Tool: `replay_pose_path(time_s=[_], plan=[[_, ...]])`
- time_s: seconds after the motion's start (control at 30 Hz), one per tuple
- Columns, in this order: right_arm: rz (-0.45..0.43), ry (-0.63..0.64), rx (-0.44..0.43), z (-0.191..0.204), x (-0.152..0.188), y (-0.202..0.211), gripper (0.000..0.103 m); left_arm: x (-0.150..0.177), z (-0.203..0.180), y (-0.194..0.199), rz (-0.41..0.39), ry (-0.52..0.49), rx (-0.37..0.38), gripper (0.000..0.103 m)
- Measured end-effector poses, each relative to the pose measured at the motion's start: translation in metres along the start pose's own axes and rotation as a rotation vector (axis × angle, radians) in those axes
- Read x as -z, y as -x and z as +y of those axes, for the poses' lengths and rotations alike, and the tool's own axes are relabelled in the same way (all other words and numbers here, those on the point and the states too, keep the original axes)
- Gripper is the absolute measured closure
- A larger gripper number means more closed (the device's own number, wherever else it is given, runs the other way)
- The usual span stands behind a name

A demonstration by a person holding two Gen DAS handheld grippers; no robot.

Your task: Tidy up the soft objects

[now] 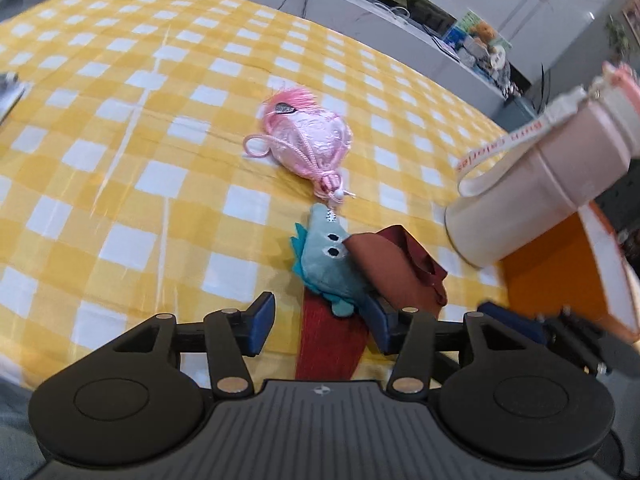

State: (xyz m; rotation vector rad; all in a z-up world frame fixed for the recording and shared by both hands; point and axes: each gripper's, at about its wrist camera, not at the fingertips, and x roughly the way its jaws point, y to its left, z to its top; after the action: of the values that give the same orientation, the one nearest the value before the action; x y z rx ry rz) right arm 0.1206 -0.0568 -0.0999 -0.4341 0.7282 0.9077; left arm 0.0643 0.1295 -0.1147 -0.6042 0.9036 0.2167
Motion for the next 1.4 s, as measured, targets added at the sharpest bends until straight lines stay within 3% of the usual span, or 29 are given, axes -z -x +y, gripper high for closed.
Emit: replay_pose_path(time_s=[0.07,0.2,0.33,0.4,0.47,0.53,0.67,0.77,0.87,0.9,1.03,1.2,1.4], plan=[[0.013,0.044,-0.032,0.004,-0.007,-0.010,0.029,0.001,-0.007,-0.004,-0.001,-0.048,-0.005,0.045],[0.083,0.085,-0.080,-0.001,-0.020,-0.035,0.028,0.002,-0.015,-0.007,-0.011,-0.117,-0.015,0.045],[0.150,-0.072,-0.135,-0.025,-0.017,-0.049,0.042,0.002,-0.016,-0.011,-0.006,-0.136,-0.010,0.045],[0.147,-0.095,-0.139,-0.029,-0.016,-0.047,0.054,0.002,-0.017,-0.013,0.000,-0.139,-0.007,0.041],[0.147,-0.099,-0.138,-0.029,-0.014,-0.044,0.075,0.002,-0.019,-0.014,-0.001,-0.143,-0.005,0.037],[0.148,-0.122,-0.127,-0.031,-0.012,-0.042,0.083,0.000,-0.020,-0.014,-0.003,-0.128,0.019,0.031],[0.151,-0.212,-0.138,-0.040,-0.010,-0.043,0.087,-0.005,-0.016,-0.017,0.020,-0.037,0.102,0.028],[0.147,-0.215,-0.132,-0.038,-0.010,-0.043,0.088,-0.008,-0.014,-0.023,0.035,0.034,0.118,0.028],[0.139,-0.198,-0.119,-0.035,-0.008,-0.041,0.088,-0.009,-0.015,-0.029,0.035,0.064,0.113,0.037],[0.137,-0.191,-0.115,-0.034,-0.008,-0.041,0.088,-0.008,-0.017,-0.030,0.032,0.061,0.105,0.046],[0.136,-0.194,-0.113,-0.034,-0.009,-0.041,0.086,-0.004,-0.027,-0.032,0.011,-0.024,0.068,0.062],[0.129,-0.242,-0.119,-0.040,-0.007,-0.036,0.083,-0.001,-0.030,-0.027,-0.003,-0.065,0.056,0.066],[0.108,-0.285,-0.090,-0.044,0.001,-0.023,0.096,-0.001,-0.029,-0.023,-0.021,-0.067,0.037,0.067]])
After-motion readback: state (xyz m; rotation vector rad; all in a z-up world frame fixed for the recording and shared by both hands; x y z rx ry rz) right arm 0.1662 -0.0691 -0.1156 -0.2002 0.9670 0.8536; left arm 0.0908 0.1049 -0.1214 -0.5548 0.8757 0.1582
